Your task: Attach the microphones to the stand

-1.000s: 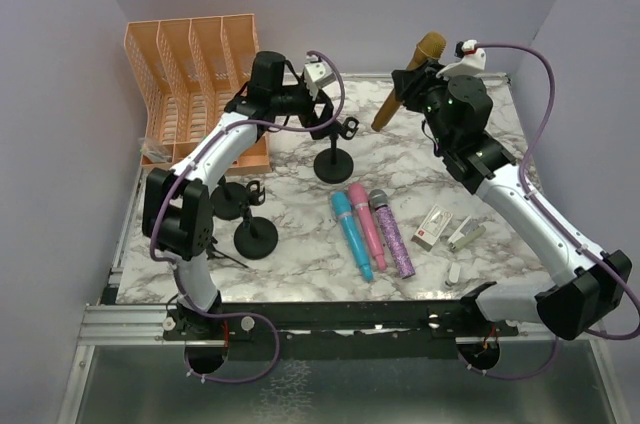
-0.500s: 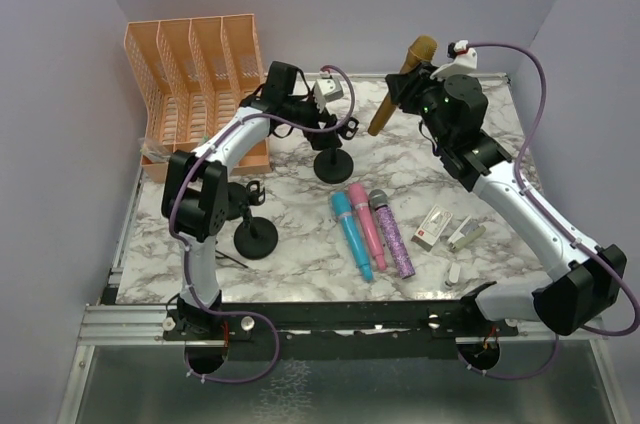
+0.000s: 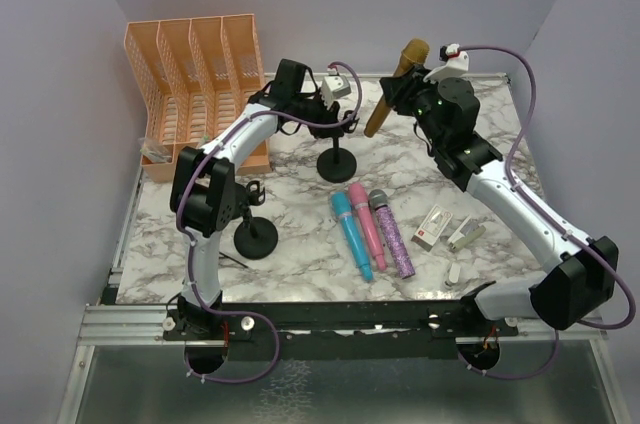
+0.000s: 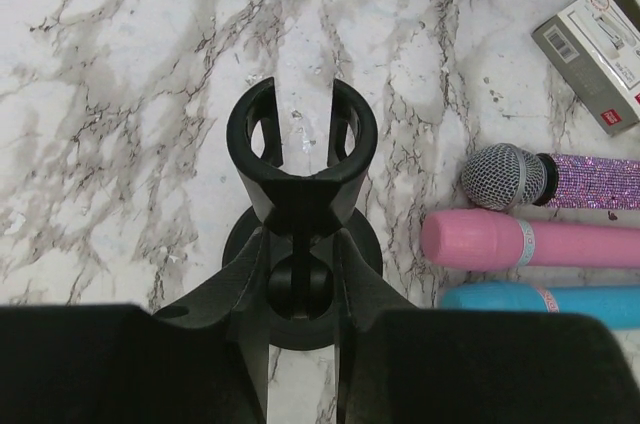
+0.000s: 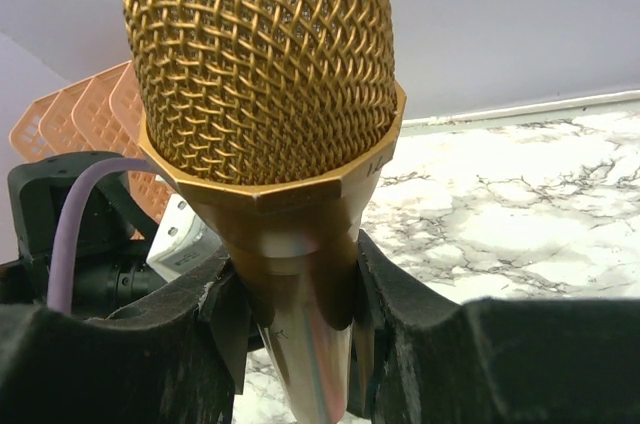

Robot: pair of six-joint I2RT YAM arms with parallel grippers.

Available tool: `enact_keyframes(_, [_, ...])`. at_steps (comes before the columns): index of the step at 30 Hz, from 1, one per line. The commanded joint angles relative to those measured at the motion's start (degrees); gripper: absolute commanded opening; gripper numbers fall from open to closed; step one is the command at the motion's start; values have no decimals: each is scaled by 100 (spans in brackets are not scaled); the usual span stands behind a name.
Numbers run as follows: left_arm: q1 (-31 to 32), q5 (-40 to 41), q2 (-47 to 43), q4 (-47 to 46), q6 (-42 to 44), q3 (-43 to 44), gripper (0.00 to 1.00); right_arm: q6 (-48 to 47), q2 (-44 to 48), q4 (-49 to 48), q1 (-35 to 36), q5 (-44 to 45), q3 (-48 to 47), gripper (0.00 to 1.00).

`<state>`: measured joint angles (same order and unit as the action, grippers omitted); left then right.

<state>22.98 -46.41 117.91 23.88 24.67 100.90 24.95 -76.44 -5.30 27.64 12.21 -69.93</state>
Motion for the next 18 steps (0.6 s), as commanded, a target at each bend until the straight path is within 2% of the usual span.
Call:
enact_keyframes(1, [97,699,-85,0,-67,-102,2,-7,-247,-514,-39,122,61,1])
enact_keyframes(7, [222,939,-201,-85,138,-322,0,158,-505,-853,-34,254,-25,1])
enact_keyframes(9, [233,941,-243,-92,217,-359,20,140,-586,-857,-47,317,-109,1])
enact_keyframes(12, [233,873,-287,-94,252,-381,40,148,-703,-875,-48,377,-126,1])
enact_keyframes(15, [186,614,-403,-94,336,-456,49,323,-787,-728,-47,548,-107,0])
enact_keyframes(18, [180,650,-449,-94,352,-501,52,461,-757,-780,-48,640,-8,1])
